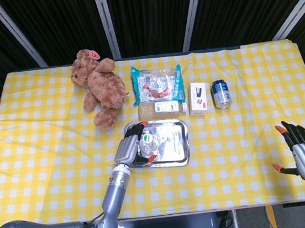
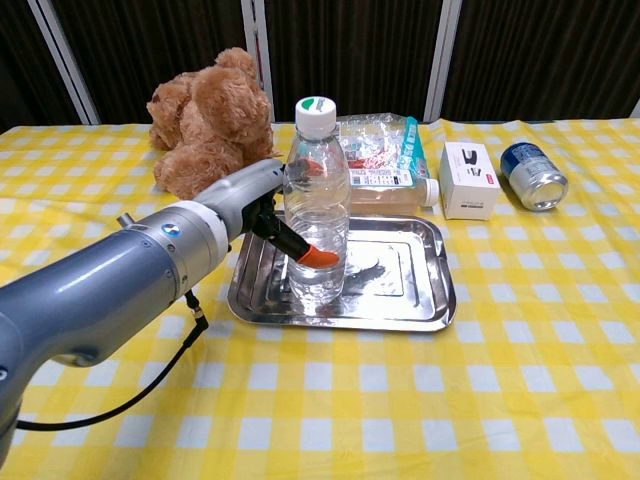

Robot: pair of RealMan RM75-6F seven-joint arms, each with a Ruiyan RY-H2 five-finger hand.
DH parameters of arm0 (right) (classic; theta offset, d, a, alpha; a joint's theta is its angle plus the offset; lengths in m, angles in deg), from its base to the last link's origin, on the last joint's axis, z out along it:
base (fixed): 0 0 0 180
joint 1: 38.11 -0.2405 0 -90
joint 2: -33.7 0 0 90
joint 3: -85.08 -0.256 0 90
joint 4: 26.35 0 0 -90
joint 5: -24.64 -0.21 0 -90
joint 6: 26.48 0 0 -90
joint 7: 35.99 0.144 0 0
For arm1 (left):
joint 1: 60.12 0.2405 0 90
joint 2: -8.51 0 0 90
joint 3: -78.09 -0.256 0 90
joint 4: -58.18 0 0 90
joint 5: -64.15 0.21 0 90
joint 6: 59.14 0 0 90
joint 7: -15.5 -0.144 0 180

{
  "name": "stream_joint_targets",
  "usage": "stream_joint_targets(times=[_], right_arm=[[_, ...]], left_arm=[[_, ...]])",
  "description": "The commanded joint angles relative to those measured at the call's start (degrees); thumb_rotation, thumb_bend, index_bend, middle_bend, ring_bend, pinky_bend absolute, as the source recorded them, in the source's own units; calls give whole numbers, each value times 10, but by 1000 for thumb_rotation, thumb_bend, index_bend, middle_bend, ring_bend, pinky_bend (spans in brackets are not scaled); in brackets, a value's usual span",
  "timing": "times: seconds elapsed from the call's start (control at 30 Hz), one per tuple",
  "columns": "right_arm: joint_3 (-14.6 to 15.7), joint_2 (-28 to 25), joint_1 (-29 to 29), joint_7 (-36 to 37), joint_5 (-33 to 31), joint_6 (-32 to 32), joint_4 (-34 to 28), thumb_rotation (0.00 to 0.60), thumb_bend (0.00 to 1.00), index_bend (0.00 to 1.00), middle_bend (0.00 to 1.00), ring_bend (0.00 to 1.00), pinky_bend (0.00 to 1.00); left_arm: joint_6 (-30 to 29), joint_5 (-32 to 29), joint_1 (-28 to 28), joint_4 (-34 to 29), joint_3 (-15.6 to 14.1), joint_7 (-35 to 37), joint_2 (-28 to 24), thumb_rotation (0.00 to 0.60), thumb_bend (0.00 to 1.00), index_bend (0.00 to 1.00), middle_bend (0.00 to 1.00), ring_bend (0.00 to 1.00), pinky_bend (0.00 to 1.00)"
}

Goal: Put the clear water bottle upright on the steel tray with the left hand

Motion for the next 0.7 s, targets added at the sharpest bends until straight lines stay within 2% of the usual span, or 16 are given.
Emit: stream_joint_targets(times=[0.03, 0.27, 0.5, 0.53, 0.57, 0.6, 0.7], right_arm=[[0, 0, 0, 0, -1, 1, 0, 600, 49, 111, 0, 0, 0], [-1, 0, 0, -1, -1, 1, -2, 600, 49, 111, 0, 0, 0], [1, 1, -1, -4, -1, 5, -3, 600, 50, 111, 0, 0, 0], [1, 1, -1, -4, 0, 3, -4, 600, 49, 111, 0, 0, 0], [1, 0, 0, -4, 1, 0, -6, 600, 50, 111, 0, 0, 0], [1, -1, 0, -4, 2, -1, -7, 600, 50, 111, 0, 0, 0], [2, -2, 0, -4, 4, -1, -9, 600, 50, 111, 0, 0, 0]], left_arm=[[-5, 7, 6, -9, -4, -4, -8, 600, 118, 0, 0, 0, 0], [-4, 17, 23, -46, -14, -3, -40, 600, 96, 0, 0, 0, 0], [-25, 48, 79, -154, -48, 10, -147, 600, 91, 0, 0, 0, 0], [-27, 60, 98, -191, -67, 16, -185, 600, 92, 0, 0, 0, 0], [-40, 82, 127, -232, -108, 6, -242, 600, 97, 0, 0, 0, 0], [-56, 105, 148, -256, -133, 3, -282, 600, 104, 0, 0, 0, 0], [-132, 196, 207, -255, -193, -5, -349, 600, 121, 0, 5, 0, 0]])
